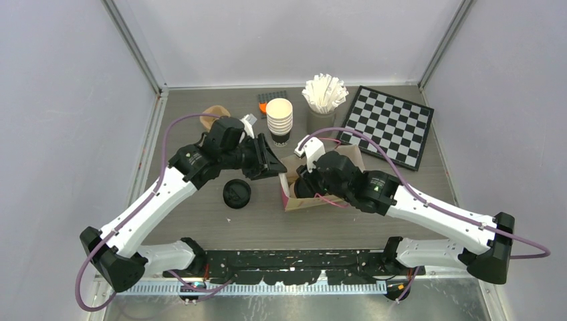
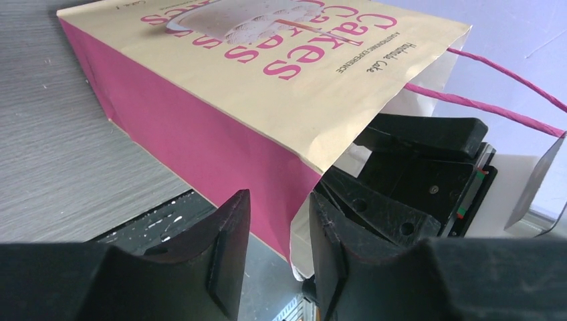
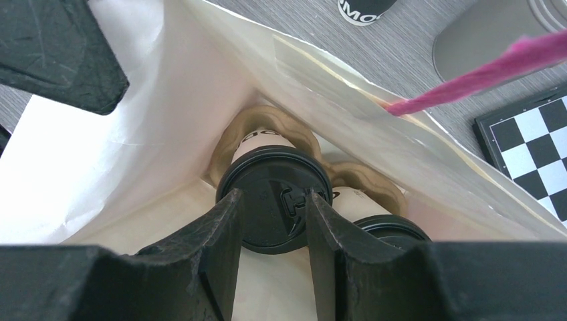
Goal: Pack the takeout coffee
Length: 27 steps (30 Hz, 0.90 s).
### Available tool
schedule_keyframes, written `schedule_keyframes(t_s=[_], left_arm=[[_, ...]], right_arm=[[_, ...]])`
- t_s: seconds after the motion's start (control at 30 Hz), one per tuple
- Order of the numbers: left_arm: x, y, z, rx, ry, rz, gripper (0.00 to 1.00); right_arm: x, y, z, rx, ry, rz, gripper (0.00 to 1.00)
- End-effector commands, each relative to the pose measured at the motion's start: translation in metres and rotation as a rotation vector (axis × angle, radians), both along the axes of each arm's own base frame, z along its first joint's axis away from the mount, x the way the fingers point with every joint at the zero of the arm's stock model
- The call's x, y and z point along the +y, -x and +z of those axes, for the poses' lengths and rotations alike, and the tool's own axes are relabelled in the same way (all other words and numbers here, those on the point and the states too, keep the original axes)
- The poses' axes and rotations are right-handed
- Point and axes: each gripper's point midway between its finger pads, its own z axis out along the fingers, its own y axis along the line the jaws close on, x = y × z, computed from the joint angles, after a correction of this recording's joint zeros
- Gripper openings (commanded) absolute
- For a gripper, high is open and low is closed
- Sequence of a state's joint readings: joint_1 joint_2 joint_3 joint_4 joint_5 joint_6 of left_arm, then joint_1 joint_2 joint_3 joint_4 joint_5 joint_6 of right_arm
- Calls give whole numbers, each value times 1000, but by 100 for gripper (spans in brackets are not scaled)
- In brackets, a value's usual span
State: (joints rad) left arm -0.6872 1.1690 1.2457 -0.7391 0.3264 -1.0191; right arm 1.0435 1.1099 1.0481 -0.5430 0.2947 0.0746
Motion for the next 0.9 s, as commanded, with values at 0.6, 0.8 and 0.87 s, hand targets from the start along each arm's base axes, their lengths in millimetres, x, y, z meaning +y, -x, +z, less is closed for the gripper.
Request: schedule_keyframes(t_s=[0.6, 0.8, 0.87], left_arm=[[-16, -23, 22, -409, -20, -274, 0], [-13, -31, 33, -479, 41, -327, 0], [-14, -33, 35, -495, 48, -348, 0]], right_arm=[[8, -3, 33, -270, 72, 255, 49], [16, -8, 41, -318, 121, 325, 49], [17, -8, 41, -312, 139, 344, 49]])
